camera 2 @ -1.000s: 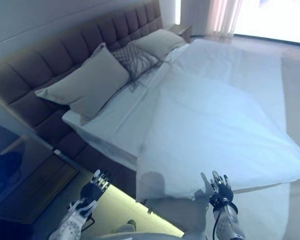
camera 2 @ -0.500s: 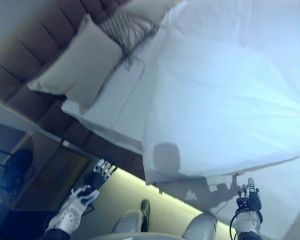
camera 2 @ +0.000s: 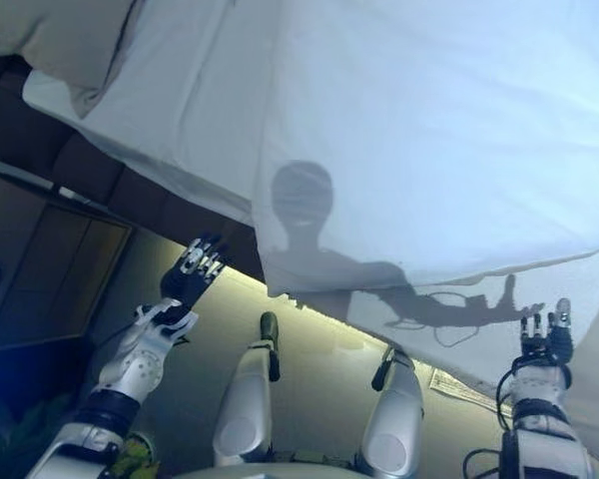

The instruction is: Make the bed neatly

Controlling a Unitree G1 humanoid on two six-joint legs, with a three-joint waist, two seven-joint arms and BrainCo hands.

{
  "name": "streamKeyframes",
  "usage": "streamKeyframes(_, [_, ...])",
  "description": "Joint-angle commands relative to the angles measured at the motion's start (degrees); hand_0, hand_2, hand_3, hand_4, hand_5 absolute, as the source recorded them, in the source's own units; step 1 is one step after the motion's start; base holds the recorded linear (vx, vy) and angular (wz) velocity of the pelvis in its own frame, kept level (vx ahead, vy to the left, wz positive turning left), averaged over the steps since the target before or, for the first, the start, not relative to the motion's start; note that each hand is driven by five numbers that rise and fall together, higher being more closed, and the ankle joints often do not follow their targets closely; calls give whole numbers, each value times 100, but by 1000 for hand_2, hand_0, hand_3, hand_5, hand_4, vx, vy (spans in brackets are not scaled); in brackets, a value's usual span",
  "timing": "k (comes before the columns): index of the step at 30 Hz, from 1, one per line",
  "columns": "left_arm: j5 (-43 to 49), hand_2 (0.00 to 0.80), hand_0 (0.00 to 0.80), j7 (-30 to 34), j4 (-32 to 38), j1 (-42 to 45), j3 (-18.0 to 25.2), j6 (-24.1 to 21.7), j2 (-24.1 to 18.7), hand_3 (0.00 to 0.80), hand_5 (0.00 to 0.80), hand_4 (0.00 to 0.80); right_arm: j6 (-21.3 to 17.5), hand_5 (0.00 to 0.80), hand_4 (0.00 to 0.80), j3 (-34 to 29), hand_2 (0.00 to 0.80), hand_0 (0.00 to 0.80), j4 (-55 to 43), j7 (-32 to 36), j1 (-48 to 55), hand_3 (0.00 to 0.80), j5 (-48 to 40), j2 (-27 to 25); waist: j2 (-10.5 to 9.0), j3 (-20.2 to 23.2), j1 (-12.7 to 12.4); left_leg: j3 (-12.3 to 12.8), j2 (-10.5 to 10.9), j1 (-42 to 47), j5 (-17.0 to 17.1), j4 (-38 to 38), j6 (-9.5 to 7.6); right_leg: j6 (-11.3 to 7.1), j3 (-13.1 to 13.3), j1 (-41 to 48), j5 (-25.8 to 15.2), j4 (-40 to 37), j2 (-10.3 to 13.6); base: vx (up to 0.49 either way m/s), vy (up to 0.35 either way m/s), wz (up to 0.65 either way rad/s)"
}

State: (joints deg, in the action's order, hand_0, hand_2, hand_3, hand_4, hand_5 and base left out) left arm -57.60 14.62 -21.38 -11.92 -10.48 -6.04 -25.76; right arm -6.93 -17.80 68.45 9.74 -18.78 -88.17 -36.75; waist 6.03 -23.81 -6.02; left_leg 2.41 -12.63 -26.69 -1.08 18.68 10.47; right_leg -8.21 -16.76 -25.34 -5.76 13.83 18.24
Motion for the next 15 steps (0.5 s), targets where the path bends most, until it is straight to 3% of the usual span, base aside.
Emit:
streamKeyframes(1, [-312, 0, 0, 39, 360, -108, 25, -287, -451, 0, 0, 0, 212, 0, 0, -307, 0, 0, 207, 467, -28, 0, -367, -333, -150, 143, -182, -512, -27, -614, 505, 84, 128, -679, 278, 82, -236, 61, 763, -37, -69, 8])
streamKeyframes(8, [-539, 0, 0, 137, 509, -157, 239, -261, -714, 0, 0, 0, 550, 0, 0, -353, 0, 0, 392, 982, -225, 0, -652, -731, -112, 38, -332, -535, 113, -766, 614, -177, 89, -679, 250, -136, -242, 40, 767, -36, -94, 4])
streamKeyframes(15, [-804, 0, 0, 211, 610, -229, 310, -226, -674, 0, 0, 0, 782, 0, 0, -282, 0, 0, 525, 904, -682, 0, -866, -1086, 66, -67, -380, -544, 207, -879, 805, -440, 48, -679, 228, -441, -244, 111, 737, -8, -20, 5])
